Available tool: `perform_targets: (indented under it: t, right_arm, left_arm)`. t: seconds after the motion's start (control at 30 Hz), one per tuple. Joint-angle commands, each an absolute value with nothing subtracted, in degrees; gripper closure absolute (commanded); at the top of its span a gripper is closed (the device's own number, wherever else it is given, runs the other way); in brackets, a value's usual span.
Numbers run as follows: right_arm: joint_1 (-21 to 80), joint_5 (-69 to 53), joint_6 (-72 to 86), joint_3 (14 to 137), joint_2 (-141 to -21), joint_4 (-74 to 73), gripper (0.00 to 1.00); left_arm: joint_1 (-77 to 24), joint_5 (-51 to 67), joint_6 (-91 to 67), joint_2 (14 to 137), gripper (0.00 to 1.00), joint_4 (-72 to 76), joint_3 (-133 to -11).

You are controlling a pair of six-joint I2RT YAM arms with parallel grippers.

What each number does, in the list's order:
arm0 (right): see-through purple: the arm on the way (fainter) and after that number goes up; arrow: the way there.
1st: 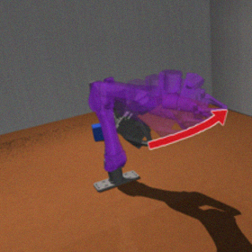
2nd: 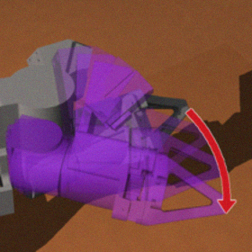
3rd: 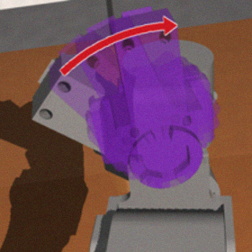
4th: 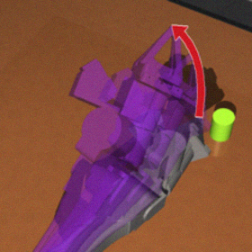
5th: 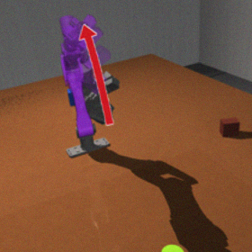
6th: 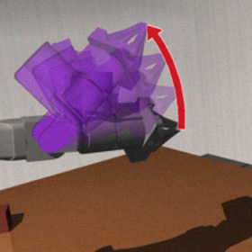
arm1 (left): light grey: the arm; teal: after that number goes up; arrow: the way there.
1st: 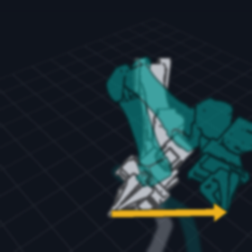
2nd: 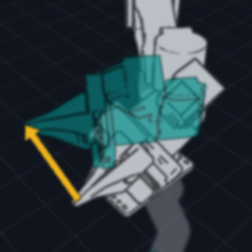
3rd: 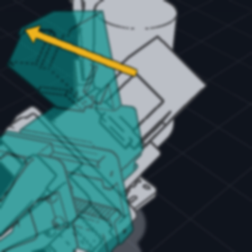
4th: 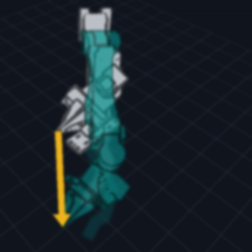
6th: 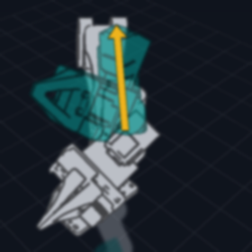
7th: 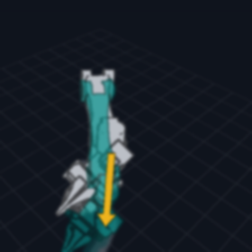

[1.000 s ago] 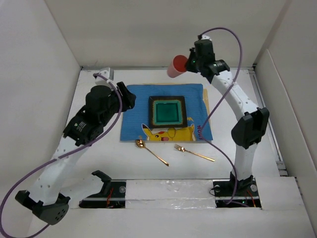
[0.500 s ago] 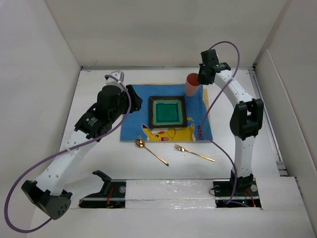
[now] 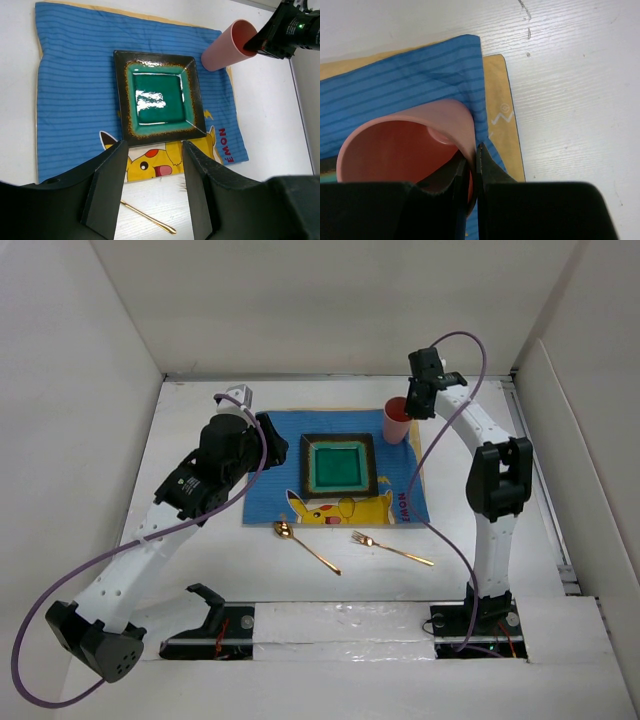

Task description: Set the dinner table for one person

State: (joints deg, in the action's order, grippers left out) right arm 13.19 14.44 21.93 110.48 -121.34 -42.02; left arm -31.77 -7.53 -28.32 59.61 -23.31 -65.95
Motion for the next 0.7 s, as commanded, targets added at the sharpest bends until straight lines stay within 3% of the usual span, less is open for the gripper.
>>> perform_targets:
  t: [0.0,0.17,0.4,0.53,0.6,0.63,0.67]
  right_arm:
    - [12.74,16.44,22.06,109.86,-119.27,-40.87,0.9]
    - [12.74,14.42,22.41,110.3,-117.96,-41.22,0.58]
    - [11.69,11.35,21.54,112.94,-111.03,-43.77,0.38]
    - [11.16,9.76,21.1,110.67,-103.9,-43.6,0.37]
    - [11.16,9.23,21.09,108.56,-100.65,-42.98,0.36]
    - [12.29,8.88,21.09,105.41,-97.07,-42.63,0.4]
    - [13.0,7.75,21.09,103.12,-94.94,-41.84,0.63]
  left_arm:
    - [-31.82,-7.73,-28.39,59.06,0.56,-21.09,-65.22]
    - [-31.82,-9.22,-28.13,58.89,0.55,-21.62,-65.83]
    - [-31.82,-11.68,-26.28,58.97,0.55,-23.46,-68.81]
    - [-31.82,-13.27,-25.14,59.5,0.56,-24.43,-71.89]
    - [-31.82,-14.06,-24.35,59.85,0.62,-24.7,-73.82]
    - [-31.82,-14.15,-24.08,60.03,0.65,-24.87,-74.35]
    - [-31.82,-14.41,-23.73,60.2,0.69,-24.96,-75.31]
